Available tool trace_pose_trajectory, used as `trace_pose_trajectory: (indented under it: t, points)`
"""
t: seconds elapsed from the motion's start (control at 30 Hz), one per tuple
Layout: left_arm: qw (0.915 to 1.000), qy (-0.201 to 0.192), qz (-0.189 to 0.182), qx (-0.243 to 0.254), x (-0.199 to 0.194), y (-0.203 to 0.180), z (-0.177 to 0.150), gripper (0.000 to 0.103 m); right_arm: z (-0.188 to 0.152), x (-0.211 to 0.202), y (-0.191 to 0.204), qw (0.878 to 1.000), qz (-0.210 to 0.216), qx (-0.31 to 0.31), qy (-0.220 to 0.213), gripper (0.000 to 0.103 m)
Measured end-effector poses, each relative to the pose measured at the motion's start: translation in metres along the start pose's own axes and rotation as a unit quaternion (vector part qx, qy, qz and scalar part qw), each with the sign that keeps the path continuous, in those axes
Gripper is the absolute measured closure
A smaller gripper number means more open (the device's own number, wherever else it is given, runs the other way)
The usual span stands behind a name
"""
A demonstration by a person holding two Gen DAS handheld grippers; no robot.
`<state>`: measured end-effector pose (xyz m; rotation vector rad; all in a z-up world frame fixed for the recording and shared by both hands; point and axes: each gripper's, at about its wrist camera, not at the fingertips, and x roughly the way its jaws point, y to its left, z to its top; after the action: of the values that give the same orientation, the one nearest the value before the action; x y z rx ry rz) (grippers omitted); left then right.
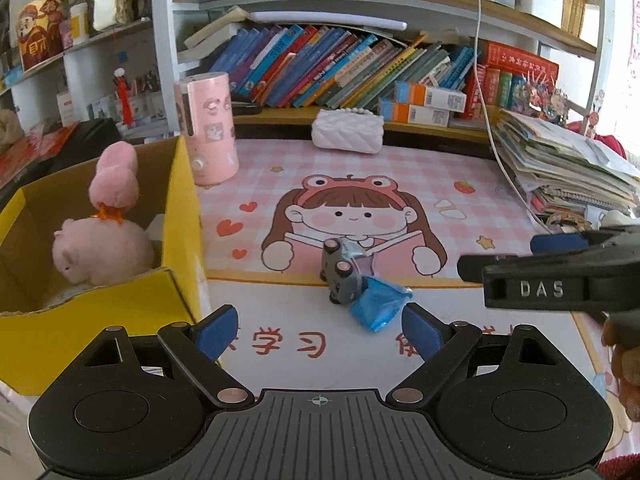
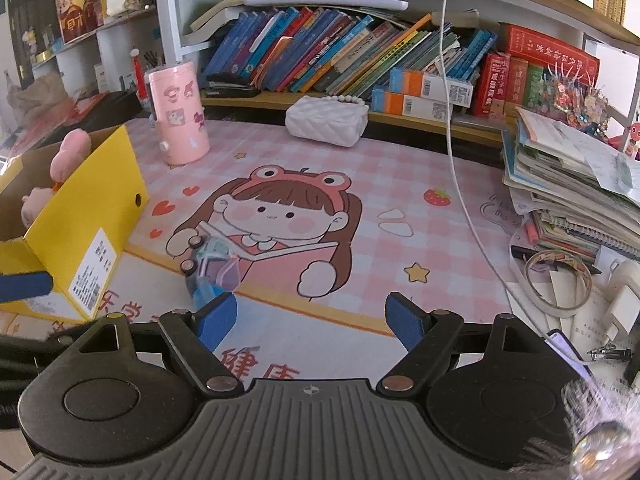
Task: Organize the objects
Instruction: 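Move both tools toward the grey toy car and blue plastic bag, then grasp the blue plastic bag with left tool while right tool grasps the grey toy car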
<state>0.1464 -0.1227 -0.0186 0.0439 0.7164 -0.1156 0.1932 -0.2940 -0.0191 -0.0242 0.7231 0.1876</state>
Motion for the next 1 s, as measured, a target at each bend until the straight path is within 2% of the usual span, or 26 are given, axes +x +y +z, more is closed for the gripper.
trace_pose_trajectory:
  t: [0.53, 0.67, 0.73, 1.0]
  points:
    - [0.9997, 0.019, -0.016, 0.006, 0.035, -0.018, 0.011, 0.014, 0.014, 0.018, -0.021, 1.000, 0.000, 0.023, 0.000, 0.022]
    - [0.9994, 0.029, -0.020, 0.004, 0.048, -0.023, 0.012, 0.015, 0.018, 0.021, -0.026, 1.000, -0.003, 0.030, -0.003, 0.022]
    - [0.9990, 0.040, -0.020, -0.001, 0.058, -0.027, 0.012, 0.020, 0.019, 0.023, -0.029, 0.999, -0.005, 0.032, -0.004, 0.022]
    - [0.9976, 0.064, -0.022, -0.016, 0.086, -0.036, 0.012, 0.021, 0.021, 0.025, -0.036, 0.999, -0.013, 0.032, -0.002, 0.022]
